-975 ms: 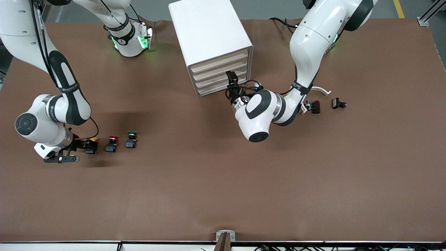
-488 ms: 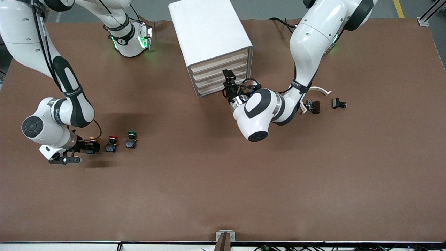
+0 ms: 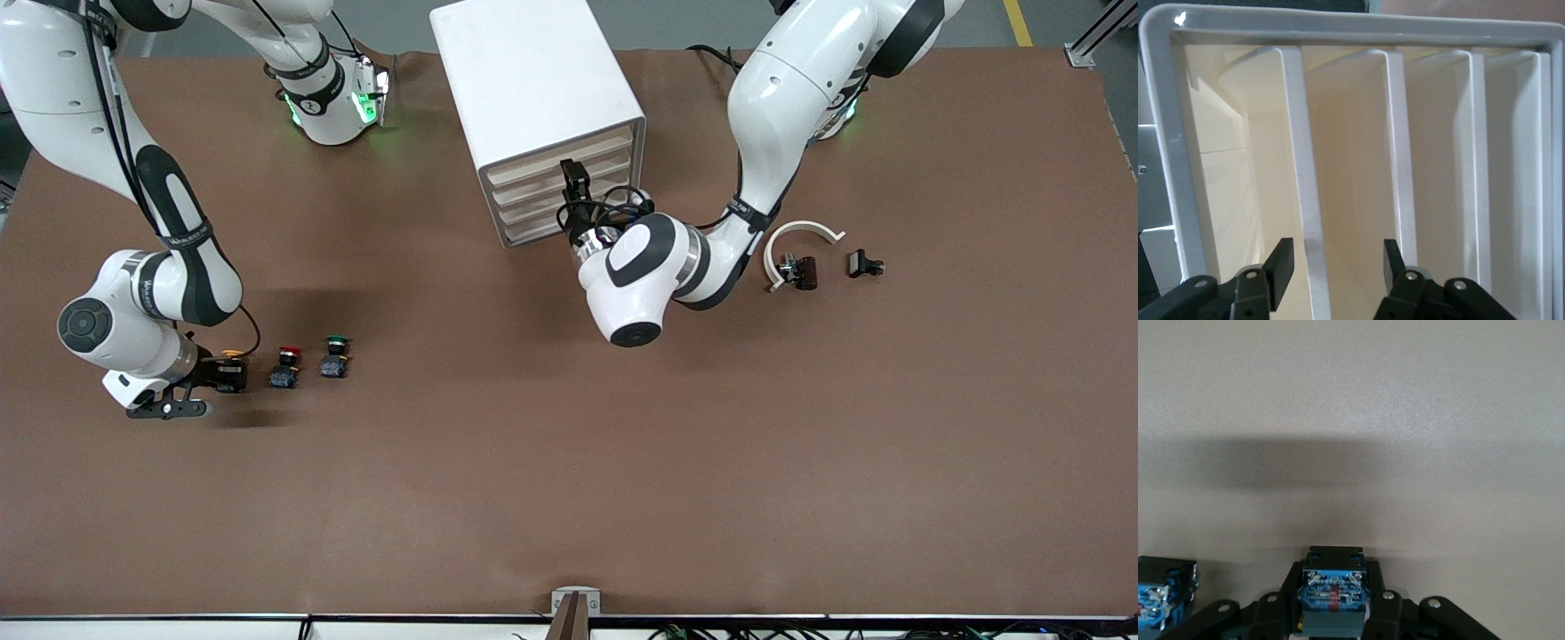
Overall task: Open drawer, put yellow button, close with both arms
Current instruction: 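Pull the top drawer open with the left gripper while the right gripper lifts the button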
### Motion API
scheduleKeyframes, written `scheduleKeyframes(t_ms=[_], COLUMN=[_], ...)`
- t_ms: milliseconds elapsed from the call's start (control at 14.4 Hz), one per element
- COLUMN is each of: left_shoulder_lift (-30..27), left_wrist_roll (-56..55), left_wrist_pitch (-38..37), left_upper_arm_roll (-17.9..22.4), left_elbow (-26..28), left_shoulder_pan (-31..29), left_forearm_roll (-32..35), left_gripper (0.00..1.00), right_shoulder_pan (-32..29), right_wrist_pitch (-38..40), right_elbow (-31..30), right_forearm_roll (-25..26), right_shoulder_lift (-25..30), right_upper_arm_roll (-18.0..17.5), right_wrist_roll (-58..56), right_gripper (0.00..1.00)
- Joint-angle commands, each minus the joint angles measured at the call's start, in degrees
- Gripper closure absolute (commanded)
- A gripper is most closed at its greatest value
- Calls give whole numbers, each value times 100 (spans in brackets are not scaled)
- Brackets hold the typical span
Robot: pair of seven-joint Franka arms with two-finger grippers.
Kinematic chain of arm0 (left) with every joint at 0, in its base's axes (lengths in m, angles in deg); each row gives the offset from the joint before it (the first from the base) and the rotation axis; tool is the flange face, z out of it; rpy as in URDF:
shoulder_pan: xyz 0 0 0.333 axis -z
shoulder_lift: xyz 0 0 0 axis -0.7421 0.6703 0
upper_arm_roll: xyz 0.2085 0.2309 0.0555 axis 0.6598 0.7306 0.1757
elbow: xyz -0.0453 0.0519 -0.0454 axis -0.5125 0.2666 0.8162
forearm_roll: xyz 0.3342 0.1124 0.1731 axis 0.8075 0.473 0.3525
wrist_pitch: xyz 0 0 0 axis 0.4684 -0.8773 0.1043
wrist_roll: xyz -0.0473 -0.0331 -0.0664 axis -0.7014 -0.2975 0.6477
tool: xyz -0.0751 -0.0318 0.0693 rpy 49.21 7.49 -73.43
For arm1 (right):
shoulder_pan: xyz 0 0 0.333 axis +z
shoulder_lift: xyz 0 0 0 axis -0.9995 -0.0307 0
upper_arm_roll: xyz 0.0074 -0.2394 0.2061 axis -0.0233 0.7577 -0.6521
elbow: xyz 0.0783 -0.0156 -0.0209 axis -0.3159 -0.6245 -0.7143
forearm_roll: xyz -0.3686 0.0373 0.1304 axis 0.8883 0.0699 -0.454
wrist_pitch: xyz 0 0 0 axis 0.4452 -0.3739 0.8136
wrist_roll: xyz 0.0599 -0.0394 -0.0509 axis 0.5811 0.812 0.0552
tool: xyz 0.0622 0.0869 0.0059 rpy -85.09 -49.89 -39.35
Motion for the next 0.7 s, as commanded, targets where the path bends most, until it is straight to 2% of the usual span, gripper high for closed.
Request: scheduleKeyframes(t_ms=[0, 139, 279, 348, 557, 627], left_shoulder_lift=[-60, -43, -34, -8, 1, 1], left_wrist_roll=[-204, -204, -318, -353, -327, -319], left_wrist_pitch=[-106, -106, -106, -106, -106, -98], left_upper_arm_roll=[-48, -49, -49, -49, -31, 12], left_elbow=[-8, 1, 10, 10, 10, 1], left_shoulder_pan=[61, 105, 149, 149, 80, 70], left_forearm_roll=[-107, -107, -99, -73, -72, -81], left_gripper=[45, 52, 63, 73, 95, 95], right_shoulder_pan=[-38, -29, -11, 15, 190, 208], right_wrist_pitch=[83, 275, 819, 1222, 2190, 2480], right_elbow=[170, 214, 310, 380, 696, 802], right_forearm_roll=[44, 44, 36, 44, 27, 27], right_shoulder_lift=[-48, 66, 311, 460, 751, 839], right_upper_arm_roll=[-49, -58, -67, -75, -75, -75], right_wrist_roll=[-4, -21, -4, 23, 102, 215], right_gripper=[72, 71, 71, 71, 72, 72])
